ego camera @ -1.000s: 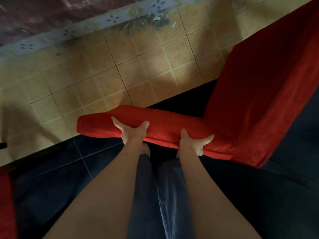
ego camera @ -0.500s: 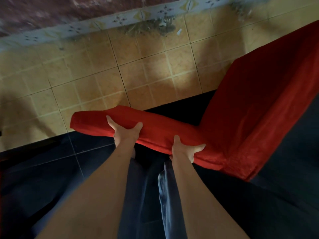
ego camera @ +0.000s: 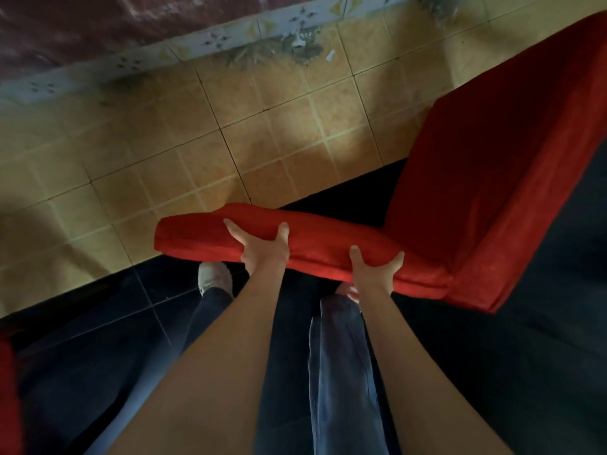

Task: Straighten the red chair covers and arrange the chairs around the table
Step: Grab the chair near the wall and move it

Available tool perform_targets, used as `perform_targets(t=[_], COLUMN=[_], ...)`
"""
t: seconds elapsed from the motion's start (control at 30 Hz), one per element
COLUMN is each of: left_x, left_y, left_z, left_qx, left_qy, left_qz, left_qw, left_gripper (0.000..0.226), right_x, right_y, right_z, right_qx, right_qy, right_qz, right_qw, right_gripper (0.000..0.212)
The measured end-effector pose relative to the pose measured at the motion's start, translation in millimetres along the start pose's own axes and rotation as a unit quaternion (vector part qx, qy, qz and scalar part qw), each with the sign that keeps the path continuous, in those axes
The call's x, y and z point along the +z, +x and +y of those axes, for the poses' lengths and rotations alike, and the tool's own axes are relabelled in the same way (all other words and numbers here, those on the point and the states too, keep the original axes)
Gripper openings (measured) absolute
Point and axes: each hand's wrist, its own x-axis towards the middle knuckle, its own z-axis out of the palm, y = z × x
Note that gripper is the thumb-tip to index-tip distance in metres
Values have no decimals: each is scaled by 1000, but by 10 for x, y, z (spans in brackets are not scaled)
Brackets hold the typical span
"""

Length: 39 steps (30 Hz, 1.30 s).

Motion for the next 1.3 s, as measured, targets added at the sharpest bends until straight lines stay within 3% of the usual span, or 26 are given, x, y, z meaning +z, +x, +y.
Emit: perform_targets(t=[0.13,0.27,0.43,0.53,0.6,0.7,0.87,1.1,1.3], left_x=[-190,-608,-1194,-1482,-1608,-1694,-1637,-1529,-1545], left_y=[31,154,427,670,841,1082,1301,1482,1497], left_z=[-162,-380,-523,-533,-501,-454,-383,-371,-452], left_qx=[81,185,299,401,443,455,444,461,499], left_qy=[9,72,103,200,259,346,308,273,270], left_qz=[-75,-129,-61,39,61,9,-105,-95,-89], left_qw=[994,972,947,893,856,820,835,839,818], left_gripper=[99,84,59,54,59,72,90,103,114], right_x=[10,118,493,759,940,1174,1360,1360,1336], right_y=[-179,-402,-701,-829,-877,-883,-790,-526,-454], right_z=[30,-11,-216,-328,-368,-390,-331,-328,-248], right_qx=[-56,-157,-230,-267,-298,-333,-334,-375,-411], right_qy=[-136,-261,-341,-416,-466,-525,-582,-603,-597], right_qz=[-13,-13,-20,-1,10,-7,-43,-33,-2], right_qw=[989,952,911,869,833,783,740,703,688], right_gripper=[102,92,82,81,83,88,102,105,107])
